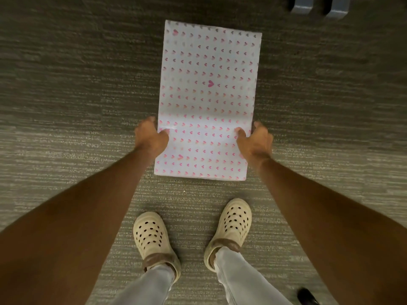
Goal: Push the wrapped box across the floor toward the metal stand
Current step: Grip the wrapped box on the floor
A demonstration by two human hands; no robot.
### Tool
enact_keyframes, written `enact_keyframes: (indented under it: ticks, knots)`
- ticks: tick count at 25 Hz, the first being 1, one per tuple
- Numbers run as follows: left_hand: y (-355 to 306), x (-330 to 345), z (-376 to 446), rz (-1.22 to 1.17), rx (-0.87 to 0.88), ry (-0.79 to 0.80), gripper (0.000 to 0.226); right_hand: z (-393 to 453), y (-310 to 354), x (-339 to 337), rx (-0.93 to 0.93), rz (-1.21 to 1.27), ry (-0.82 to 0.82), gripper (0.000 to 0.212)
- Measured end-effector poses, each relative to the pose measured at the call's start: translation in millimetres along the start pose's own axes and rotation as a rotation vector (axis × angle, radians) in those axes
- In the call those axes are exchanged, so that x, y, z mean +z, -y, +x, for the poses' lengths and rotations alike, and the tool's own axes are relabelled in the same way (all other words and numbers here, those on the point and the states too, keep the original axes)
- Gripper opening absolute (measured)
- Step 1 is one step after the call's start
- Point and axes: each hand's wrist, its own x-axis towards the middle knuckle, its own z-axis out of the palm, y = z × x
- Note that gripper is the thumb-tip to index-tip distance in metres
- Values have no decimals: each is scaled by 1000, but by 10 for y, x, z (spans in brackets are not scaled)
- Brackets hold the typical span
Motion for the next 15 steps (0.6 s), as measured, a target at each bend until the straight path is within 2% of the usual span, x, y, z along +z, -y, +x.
enact_keyframes:
  ticks: [3,10,15]
  knots:
    - [-14,29,48,-88,-38,-17,33,108,-10,-10,42,59,-4,34]
    - [-29,56,131,-302,-178,26,35,234,-45,-6,76,132,21,26]
    - [-149,46,60,-324,-198,-10,31,305,-59,-96,66,180,61,17]
